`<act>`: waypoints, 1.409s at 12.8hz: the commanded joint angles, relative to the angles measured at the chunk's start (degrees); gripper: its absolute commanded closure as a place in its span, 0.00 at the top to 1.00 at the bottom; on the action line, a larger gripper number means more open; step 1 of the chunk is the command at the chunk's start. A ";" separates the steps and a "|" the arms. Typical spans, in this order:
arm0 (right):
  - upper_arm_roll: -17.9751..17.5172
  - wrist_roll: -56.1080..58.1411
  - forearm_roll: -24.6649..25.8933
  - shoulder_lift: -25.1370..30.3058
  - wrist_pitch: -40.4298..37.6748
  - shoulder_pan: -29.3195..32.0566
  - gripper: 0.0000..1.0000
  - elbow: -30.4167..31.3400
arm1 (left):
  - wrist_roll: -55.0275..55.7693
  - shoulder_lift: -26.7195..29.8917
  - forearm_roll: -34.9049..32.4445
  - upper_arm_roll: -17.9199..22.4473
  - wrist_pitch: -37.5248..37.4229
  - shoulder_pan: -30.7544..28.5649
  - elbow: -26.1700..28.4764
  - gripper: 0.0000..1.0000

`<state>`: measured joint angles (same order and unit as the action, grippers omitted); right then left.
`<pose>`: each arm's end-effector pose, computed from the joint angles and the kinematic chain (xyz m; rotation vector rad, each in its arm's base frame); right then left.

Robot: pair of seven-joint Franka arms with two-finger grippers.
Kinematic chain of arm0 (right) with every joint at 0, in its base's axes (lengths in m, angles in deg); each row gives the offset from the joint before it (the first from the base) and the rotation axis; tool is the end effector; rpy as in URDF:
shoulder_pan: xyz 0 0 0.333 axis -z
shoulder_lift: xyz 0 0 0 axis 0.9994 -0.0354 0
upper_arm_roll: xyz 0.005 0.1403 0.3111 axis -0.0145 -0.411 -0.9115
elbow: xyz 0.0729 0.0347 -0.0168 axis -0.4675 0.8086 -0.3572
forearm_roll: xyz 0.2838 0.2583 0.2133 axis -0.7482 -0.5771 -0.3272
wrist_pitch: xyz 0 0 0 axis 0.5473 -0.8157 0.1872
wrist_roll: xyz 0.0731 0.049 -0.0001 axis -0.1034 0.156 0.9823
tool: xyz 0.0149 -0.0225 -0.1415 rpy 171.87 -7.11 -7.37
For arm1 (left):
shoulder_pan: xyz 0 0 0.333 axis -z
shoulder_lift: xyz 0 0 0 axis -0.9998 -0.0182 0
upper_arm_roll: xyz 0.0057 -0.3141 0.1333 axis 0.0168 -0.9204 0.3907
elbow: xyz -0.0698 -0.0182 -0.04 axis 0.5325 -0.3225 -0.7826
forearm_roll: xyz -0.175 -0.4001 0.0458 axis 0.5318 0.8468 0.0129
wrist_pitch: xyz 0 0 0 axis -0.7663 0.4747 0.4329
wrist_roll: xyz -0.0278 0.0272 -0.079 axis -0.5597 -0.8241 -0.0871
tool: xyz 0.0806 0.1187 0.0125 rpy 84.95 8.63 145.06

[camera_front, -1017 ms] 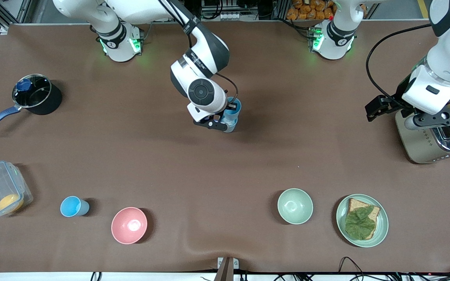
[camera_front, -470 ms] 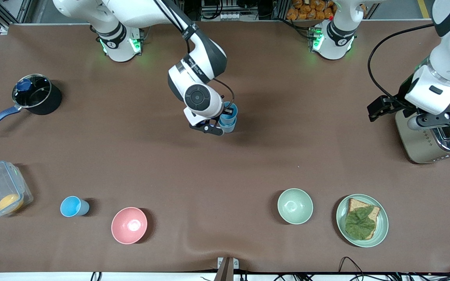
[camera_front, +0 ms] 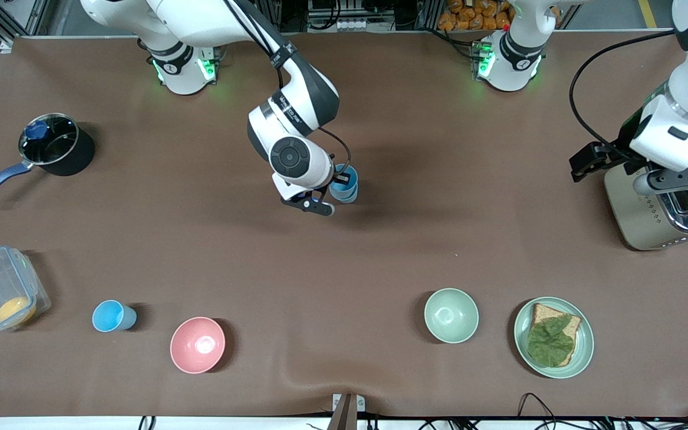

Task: Stack blue cups with both arms

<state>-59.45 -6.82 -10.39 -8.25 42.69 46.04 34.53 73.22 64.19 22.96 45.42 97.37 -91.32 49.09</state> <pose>0.5187 0.5007 0.2513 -2.9649 0.4591 0.5381 0.6140 -0.1029 0.5954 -3.1003 -0.1923 -0.0348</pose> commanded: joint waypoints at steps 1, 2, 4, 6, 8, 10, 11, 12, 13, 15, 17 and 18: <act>-0.56 -0.15 0.61 0.46 0.03 1.24 1.00 -0.44 | -1.82 1.41 0.95 -0.20 -0.80 -0.89 0.50 1.00; -0.56 0.55 0.61 0.72 -0.06 2.38 1.00 -0.97 | -2.08 1.41 0.95 -0.20 -0.80 -0.80 0.42 1.00; 0.31 0.73 2.18 3.43 -4.95 3.70 1.00 -1.94 | -2.52 1.41 0.95 -0.20 -0.80 -0.89 0.33 1.00; 1.28 7.37 5.87 6.51 -10.49 7.55 1.00 -2.03 | -2.61 1.41 0.87 -0.20 -0.80 -0.98 0.24 1.00; 1.29 18.52 6.14 8.10 -14.45 13.70 1.00 -1.77 | -3.92 1.23 0.87 -0.20 -1.06 -1.24 -0.99 1.00; 1.37 30.04 8.24 9.59 -16.66 19.50 1.00 -1.42 | -4.10 1.32 0.95 -0.20 -1.76 -1.33 -1.43 1.00; 1.37 34.88 9.65 10.73 -17.97 22.14 1.00 -1.41 | -4.28 1.32 1.04 -0.20 -1.85 -2.02 -1.52 1.00; 1.46 40.41 9.83 12.66 -19.99 25.64 1.00 -1.59 | -4.89 1.23 2.43 -0.28 -2.03 -2.90 -2.48 1.00; 1.46 45.42 10.01 14.76 -21.84 28.98 1.00 -1.68 | -5.76 1.14 3.49 -0.20 -2.99 -3.08 -2.92 1.00; 1.46 51.60 14.63 19.24 -24.92 34.26 1.00 -1.59 | -7.26 1.14 3.85 -0.28 -3.35 -3.61 -3.01 1.00; 1.46 58.09 18.79 23.38 -25.28 37.96 1.00 -1.50 | -7.35 1.23 3.85 -0.28 -3.44 -3.61 -3.01 1.00; 1.46 62.04 18.89 24.53 -25.28 40.42 1.00 -1.41 | -7.35 1.23 3.85 -0.28 -3.61 -3.61 -3.01 1.00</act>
